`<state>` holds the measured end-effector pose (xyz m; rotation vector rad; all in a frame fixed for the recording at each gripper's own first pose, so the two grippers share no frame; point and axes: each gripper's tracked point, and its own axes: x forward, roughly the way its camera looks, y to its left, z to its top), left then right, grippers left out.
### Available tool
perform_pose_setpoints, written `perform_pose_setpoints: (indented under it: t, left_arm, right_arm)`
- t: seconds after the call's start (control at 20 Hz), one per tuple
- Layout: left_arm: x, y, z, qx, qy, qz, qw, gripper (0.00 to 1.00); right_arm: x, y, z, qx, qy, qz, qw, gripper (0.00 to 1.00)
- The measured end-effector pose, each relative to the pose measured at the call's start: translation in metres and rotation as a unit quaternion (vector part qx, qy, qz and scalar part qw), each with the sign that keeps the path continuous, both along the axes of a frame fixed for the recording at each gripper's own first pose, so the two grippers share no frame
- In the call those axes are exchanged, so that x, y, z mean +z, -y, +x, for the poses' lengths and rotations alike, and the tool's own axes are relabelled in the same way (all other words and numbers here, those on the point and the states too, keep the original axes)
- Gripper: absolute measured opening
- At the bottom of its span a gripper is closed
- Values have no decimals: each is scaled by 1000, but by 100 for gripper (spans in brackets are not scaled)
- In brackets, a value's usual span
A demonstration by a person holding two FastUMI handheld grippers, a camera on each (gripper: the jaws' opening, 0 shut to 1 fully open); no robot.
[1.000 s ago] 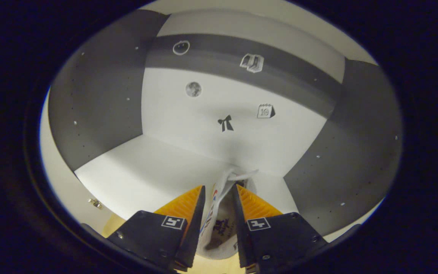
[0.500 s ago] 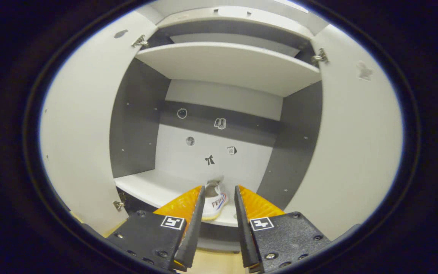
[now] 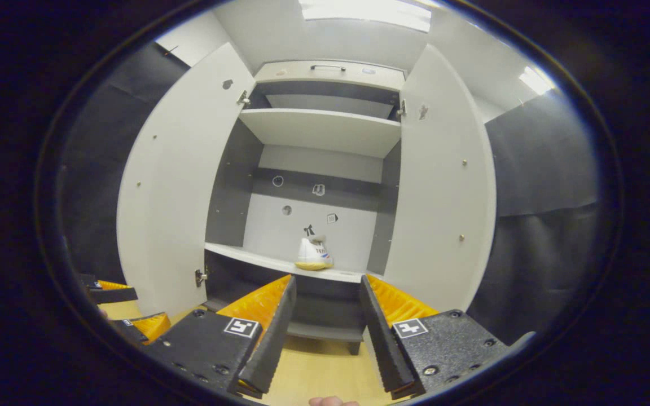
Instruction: Grab one shoe with the right hand and put it into the shoe cabinet, grab the other shoe with the left hand and put it into the shoe cabinet; then close the right door with the right hand and the left door with the left hand.
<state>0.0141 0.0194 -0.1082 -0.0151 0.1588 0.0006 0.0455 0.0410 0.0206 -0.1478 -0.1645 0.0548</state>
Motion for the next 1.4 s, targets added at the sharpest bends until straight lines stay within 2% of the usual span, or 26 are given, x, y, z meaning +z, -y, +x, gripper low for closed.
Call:
perform_pose_setpoints:
  t: [0.15,0.3,0.35,0.6,0.75,0.95,1.2,1.4]
  left_arm:
    - [-19,10,-4,-9,-20,6,1000,96]
    - [-54,22,-8,-23,-63,16,998,96]
    - [-68,25,-9,-28,-79,20,996,96]
    - [-142,28,-21,-49,-181,32,982,97]
    - [-172,28,-20,-55,-219,39,973,97]
    - [-203,29,-15,-57,-277,5,959,97]
    - [-233,25,-1,-32,-322,-34,945,95]
    - [-241,26,16,-27,-318,-46,947,96]
  right_arm:
    - [-26,6,-29,0,-8,5,1000,93]
    - [-47,15,-44,-2,-28,5,1000,94]
    - [-53,19,-46,-3,-35,5,999,96]
    - [-59,36,-52,-15,-43,20,999,94]
    - [-61,40,-52,-11,-49,26,998,94]
    - [-65,45,-49,-18,-55,16,998,94]
    - [-77,45,-41,-20,-74,12,997,94]
    - [-79,51,-29,-29,-80,9,996,94]
